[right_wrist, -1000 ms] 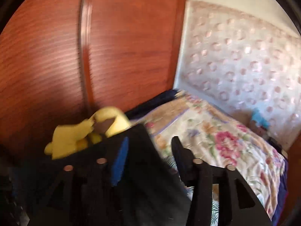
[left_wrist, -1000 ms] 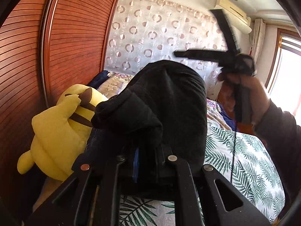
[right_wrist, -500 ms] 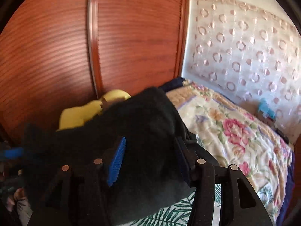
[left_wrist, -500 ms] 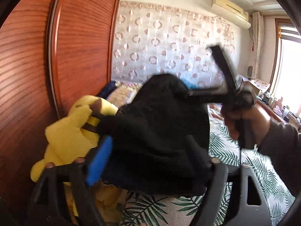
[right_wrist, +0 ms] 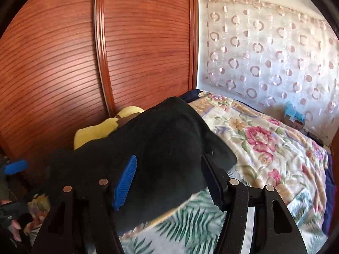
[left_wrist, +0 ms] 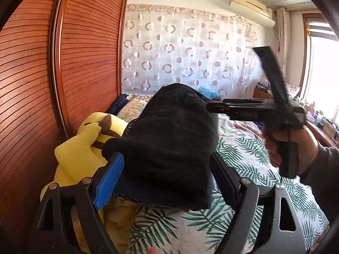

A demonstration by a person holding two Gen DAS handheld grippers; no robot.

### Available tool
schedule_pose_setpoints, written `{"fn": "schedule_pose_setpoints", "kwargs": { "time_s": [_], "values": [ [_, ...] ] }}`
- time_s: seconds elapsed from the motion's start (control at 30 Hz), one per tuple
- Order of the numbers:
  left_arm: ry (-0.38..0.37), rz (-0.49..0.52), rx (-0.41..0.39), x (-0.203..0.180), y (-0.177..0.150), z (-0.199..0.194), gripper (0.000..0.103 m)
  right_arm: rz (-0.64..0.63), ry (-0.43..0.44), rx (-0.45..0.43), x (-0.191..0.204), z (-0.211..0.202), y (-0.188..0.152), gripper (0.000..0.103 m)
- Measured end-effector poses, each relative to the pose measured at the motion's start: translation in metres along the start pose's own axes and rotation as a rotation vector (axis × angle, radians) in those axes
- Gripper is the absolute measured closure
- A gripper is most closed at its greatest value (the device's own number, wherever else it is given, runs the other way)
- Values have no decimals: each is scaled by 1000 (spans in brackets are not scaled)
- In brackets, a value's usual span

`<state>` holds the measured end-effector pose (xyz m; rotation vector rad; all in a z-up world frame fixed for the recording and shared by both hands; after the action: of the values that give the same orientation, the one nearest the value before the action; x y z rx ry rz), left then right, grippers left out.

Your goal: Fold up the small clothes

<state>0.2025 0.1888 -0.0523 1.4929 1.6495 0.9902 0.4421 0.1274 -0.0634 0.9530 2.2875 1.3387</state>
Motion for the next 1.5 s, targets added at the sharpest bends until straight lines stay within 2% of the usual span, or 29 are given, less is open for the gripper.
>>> {"fn": "schedule_pose_setpoints", "kwargs": {
  "time_s": [0.3,0.57,0.8,0.93,1.13,1.33,1.5],
  "values": [
    [-25,62,-7,-39,-1,-21,20,47,-35,-31,11,-92,-47,37],
    [-118,133,-3,-94,-2,-34,20,80,-120,-91,21,-178,-89,30],
    [-155,186,-3,-138,-4,-54,20,166,-231,-149,25,-252,-135,25],
    [-192,184,-9,-157,-2,-70,20,202,-312,-183,34,-292,-149,23],
    [-206,167,-34,-170,3,-92,20,261,-418,-256,49,-356,-165,22],
    [-192,166,-57,-175,8,-101,20,283,-453,-290,61,-384,-173,22],
    [-177,162,-70,-173,10,-104,20,296,-466,-290,64,-379,-180,22]
  ]
}}
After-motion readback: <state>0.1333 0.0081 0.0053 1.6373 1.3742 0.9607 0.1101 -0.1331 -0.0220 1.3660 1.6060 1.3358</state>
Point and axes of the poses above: each gripper's, at about its wrist camera, not at the fingertips, and z roughly the way its jaws point, x to its left, y to its top, the point moved 8 cm from there along z, roughly the way its jaws point, and after that the axes turned 6 degrees about z, right-handed, at the moved point
